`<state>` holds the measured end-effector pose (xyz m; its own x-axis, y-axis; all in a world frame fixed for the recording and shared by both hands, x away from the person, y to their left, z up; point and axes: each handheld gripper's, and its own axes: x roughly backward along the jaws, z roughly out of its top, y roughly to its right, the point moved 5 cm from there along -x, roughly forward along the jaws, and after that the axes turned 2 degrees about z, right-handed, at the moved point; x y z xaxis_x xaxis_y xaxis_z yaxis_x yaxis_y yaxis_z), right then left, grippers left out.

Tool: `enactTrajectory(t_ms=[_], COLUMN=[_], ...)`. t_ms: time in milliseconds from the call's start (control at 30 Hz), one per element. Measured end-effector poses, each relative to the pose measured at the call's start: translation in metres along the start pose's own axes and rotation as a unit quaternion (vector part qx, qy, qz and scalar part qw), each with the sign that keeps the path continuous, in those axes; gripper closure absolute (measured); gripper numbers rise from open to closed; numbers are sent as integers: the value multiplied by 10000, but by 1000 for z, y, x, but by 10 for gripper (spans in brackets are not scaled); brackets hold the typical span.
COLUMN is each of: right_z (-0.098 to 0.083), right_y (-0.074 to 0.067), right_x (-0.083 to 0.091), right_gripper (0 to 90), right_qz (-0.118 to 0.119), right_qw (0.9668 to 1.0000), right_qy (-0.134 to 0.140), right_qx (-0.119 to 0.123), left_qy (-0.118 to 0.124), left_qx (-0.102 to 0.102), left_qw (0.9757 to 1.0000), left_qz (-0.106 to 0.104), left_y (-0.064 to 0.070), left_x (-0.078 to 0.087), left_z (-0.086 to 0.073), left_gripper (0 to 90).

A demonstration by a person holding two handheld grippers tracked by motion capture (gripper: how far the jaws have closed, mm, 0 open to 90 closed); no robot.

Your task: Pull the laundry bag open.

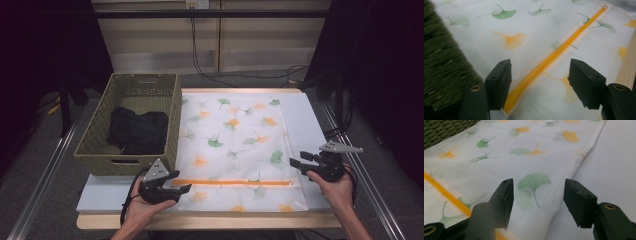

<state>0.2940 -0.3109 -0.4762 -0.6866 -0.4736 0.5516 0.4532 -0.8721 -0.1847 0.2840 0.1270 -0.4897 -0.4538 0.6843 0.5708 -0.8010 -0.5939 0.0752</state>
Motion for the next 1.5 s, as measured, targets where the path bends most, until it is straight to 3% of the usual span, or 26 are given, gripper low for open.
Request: enactTrajectory(t_ms=[33,200,367,433,500,567,767,1000,1233,1300,1367,1467,1500], right_z=[-3,-13,-27,-28,-31,-37,-45,-50,-50,-50,-50,-50,-50], right_y=[-1,-11,-15,-12,-7,-5,-6,-5,-8,-7,-6,-6,-6], right_x=[2,10,16,20,20,16,7,3,1,1,0,-1,-1], right_gripper=[432,451,410,450,493,531,571,599,712,756,804,855,857], right_qz=[-29,265,230,335,276,398,221,104,82,97,102,217,230], right_qw=[10000,9995,9994,9991,9992,9984,9983,9974,9968,9964,9962,9954,9954], right_qy=[-90,-147,-225,-202,-161,-289,-532,-715,-799,-847,-855,-897,-883], right_qx=[11,-126,-129,-178,-231,-266,-87,6,21,-46,-106,-267,-276], left_qy=[10,-49,74,156,236,229,120,134,111,73,99,27,70], left_qx=[19,26,121,137,143,108,-31,27,-58,-95,43,-217,-194], left_qw=[10000,9999,9998,9997,9995,9996,9998,9998,9997,9996,9993,9991,9989], left_qz=[-56,-129,-126,-143,-119,-118,-140,-131,-205,-265,-370,-356,-415], left_y=[2,6,3,2,0,1,5,6,12,16,19,27,28], left_x=[-2,-6,-2,0,3,3,-1,1,-4,-7,-9,-13,-15], left_z=[0,3,6,7,8,8,6,7,11,12,14,19,20], left_gripper=[342,292,275,270,267,268,275,317,354,356,350,343,346])
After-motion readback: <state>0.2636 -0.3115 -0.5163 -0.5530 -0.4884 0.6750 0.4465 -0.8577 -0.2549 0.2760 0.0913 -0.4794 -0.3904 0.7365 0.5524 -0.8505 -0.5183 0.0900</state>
